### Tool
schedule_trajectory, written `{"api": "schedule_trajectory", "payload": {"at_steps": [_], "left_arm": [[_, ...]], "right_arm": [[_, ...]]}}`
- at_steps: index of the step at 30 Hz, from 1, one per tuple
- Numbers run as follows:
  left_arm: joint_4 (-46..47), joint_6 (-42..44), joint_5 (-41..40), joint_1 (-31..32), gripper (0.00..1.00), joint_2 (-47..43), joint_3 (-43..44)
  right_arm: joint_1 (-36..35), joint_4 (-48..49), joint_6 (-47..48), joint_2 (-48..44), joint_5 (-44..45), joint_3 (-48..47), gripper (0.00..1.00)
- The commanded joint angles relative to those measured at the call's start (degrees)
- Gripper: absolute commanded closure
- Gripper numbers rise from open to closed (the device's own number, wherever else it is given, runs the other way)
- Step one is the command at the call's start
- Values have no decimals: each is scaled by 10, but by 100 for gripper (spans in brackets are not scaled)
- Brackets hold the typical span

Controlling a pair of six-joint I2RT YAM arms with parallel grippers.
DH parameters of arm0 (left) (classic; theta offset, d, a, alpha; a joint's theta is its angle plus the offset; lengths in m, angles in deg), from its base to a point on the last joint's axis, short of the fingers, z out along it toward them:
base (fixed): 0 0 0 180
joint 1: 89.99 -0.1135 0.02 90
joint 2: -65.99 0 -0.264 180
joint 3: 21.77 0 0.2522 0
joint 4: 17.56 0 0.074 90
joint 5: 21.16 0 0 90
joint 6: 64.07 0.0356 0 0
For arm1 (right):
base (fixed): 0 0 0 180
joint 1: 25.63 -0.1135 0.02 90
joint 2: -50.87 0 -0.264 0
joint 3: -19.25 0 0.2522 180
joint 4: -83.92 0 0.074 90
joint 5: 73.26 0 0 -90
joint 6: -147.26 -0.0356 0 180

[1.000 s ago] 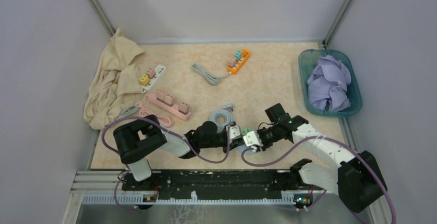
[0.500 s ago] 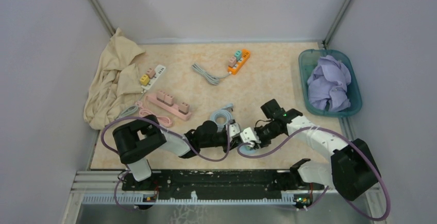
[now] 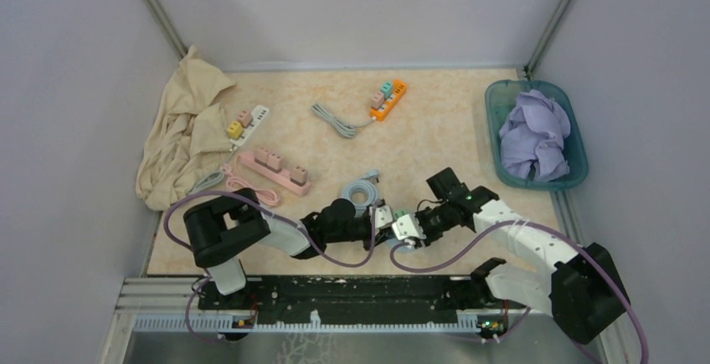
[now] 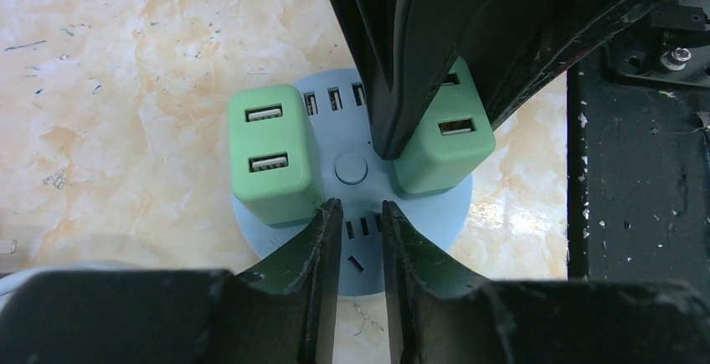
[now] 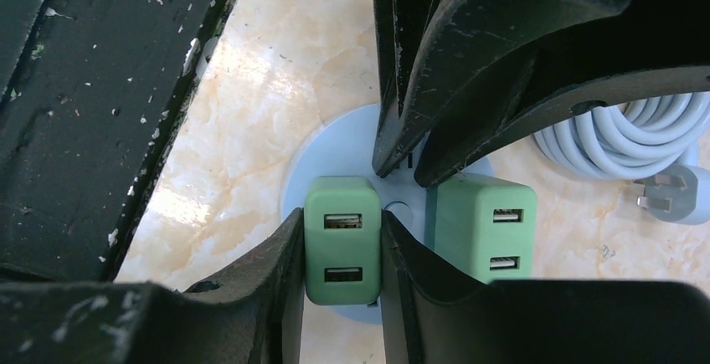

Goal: Pull the plug off the socket

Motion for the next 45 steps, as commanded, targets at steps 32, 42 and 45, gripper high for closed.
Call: {"api": "schedule_trajectory", "payload": {"at_steps": [32, 42, 45], "left_arm": [[-76, -40, -101, 14, 40, -185, -89], [-25, -115, -135, 12, 40, -141, -43], [-24, -111, -131, 13, 41, -129, -32]], "right_arm": [[5, -62, 108, 19, -35, -1, 97], [6, -65, 119, 19, -37, 1, 97], [6, -61, 118, 20, -36, 0, 97]]}}
